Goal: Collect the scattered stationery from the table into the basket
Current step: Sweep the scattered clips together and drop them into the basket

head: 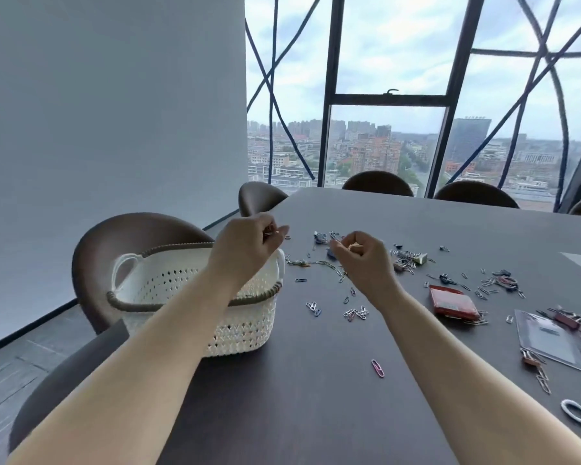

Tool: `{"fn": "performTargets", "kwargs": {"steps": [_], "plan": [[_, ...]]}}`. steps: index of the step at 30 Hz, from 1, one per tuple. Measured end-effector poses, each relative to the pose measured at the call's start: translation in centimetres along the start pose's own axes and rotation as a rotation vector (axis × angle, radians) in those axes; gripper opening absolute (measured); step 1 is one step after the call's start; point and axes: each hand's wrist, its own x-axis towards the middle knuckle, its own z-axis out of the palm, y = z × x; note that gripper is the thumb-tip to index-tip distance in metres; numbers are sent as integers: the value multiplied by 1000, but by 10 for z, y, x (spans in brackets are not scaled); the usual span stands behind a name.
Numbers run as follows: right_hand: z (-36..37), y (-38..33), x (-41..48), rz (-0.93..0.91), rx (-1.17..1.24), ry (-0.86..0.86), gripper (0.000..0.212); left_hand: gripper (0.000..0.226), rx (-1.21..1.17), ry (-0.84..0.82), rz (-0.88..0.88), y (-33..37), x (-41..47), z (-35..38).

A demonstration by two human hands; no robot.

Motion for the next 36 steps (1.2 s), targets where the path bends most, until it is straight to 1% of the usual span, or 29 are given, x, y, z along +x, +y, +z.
{"fn": "performTargets", "kwargs": {"steps": [2,5,6,8,9,10,11,12,13,14,16,18,20,22,24,26,28,30,33,36], "plan": [[11,-9,1,-22,27,-10,29,32,18,-187,-73,-27,3,-14],[27,-14,3,-37,30,-7,29,31,-43,-453,-140,-57,-1,-31],[32,-14,4,-37,36,-3,28,35,-59,-528,-155,-62,-4,-36],[40,-15,3,-50,38,0,29,52,-70,-656,-169,-69,-7,-43],[44,-15,1,-59,41,-3,30,63,-37,-707,-156,-72,-7,-45],[48,-15,1,-66,48,-6,31,70,39,-750,-133,-76,-8,-45],[51,-15,0,-71,58,-9,31,69,151,-781,-101,-80,-8,-45],[54,-16,-1,-71,64,-12,31,61,257,-795,-63,-84,-10,-45],[57,-17,-2,-71,67,-15,31,54,324,-786,-29,-86,-11,-45],[59,-19,-2,-74,66,-18,30,47,330,-755,-6,-87,-12,-46],[61,-24,-4,-94,60,-26,29,32,259,-651,24,-85,-14,-50],[66,-32,-5,-124,73,-55,29,20,248,-548,65,-83,-18,-59],[78,-43,-4,-163,94,-110,29,18,279,-427,74,-87,-25,-68],[97,-52,-2,-211,82,-177,29,21,280,-280,50,-96,-36,-75],[117,-56,0,-228,-37,-259,30,23,279,-155,9,-106,-48,-79],[131,-54,2,-211,-301,-370,31,24,268,-84,-48,-112,-60,-81],[139,-48,1,-212,-568,-480,30,26,236,-50,-78,-116,-68,-81],[139,-46,-2,-240,-656,-523,26,28,200,-36,-96,-117,-71,-80],[135,-48,-7,-303,-700,-457,27,32,167,-44,-140,-119,-72,-77],[132,-52,-9,-347,-755,-403,35,35,175,-57,-137,-118,-72,-77]]}}
